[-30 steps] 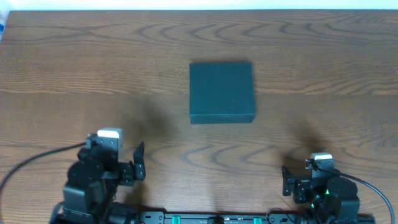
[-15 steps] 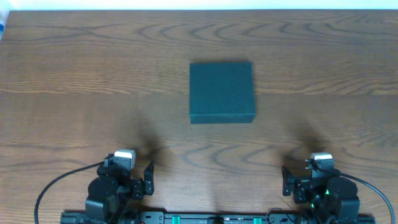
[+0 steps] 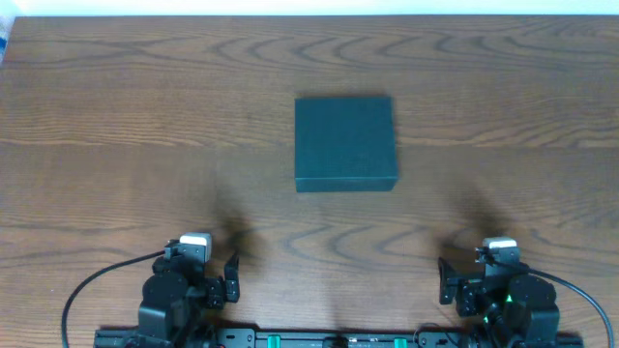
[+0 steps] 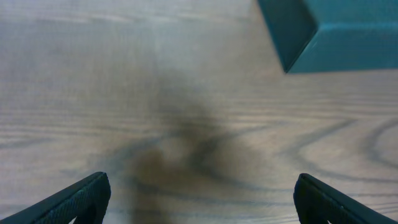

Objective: Pack container

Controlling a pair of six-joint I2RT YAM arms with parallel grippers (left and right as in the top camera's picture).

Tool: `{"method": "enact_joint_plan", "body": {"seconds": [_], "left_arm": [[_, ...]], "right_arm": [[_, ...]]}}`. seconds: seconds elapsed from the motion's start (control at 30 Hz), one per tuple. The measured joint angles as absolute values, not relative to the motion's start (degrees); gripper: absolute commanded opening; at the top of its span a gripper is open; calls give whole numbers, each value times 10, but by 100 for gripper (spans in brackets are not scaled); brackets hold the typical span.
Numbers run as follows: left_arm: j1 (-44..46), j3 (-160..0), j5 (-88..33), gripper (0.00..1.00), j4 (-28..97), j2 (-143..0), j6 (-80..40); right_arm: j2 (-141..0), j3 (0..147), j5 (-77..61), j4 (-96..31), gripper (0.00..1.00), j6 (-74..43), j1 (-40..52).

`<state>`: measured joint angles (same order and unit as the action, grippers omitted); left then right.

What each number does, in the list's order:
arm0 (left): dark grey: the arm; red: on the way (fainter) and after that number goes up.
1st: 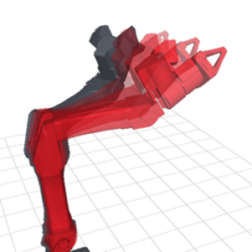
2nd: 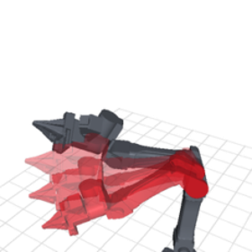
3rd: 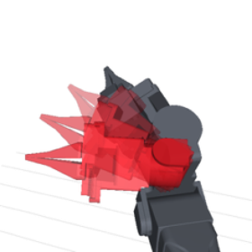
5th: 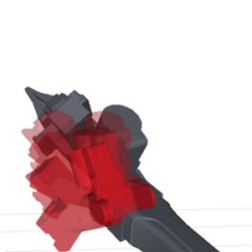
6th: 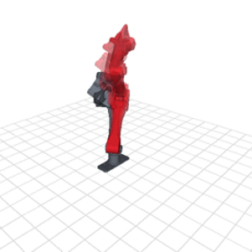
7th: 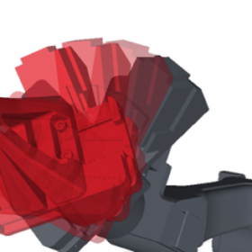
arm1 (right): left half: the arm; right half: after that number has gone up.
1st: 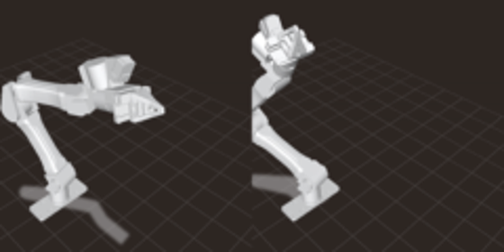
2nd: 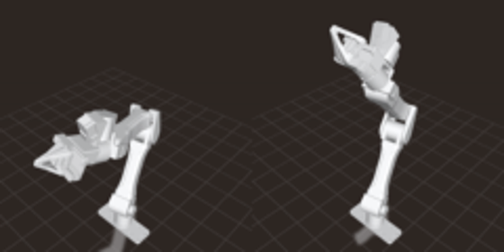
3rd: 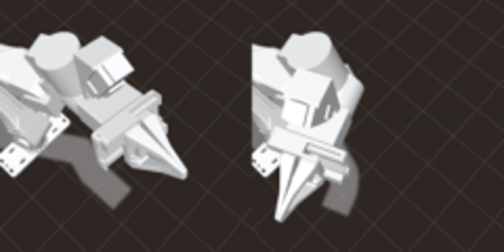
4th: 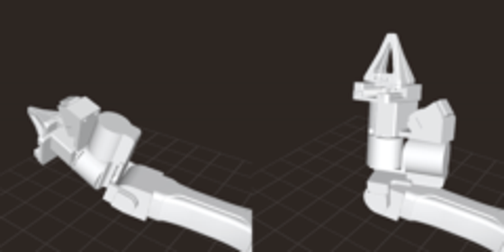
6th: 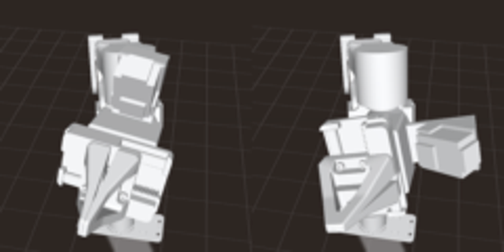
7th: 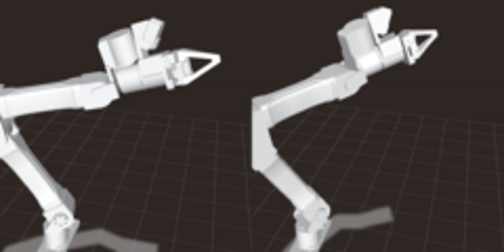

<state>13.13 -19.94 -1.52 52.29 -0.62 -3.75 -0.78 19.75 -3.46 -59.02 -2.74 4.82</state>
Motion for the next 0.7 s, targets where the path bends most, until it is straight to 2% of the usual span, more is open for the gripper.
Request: {"method": "enact_joint_plan", "body": {"seconds": [0.7], "left_arm": [[131, -211, 11, 95, 590, -6, -69]], "right_arm": [[-7, 197, -35, -590, 99, -27, 48]]}}
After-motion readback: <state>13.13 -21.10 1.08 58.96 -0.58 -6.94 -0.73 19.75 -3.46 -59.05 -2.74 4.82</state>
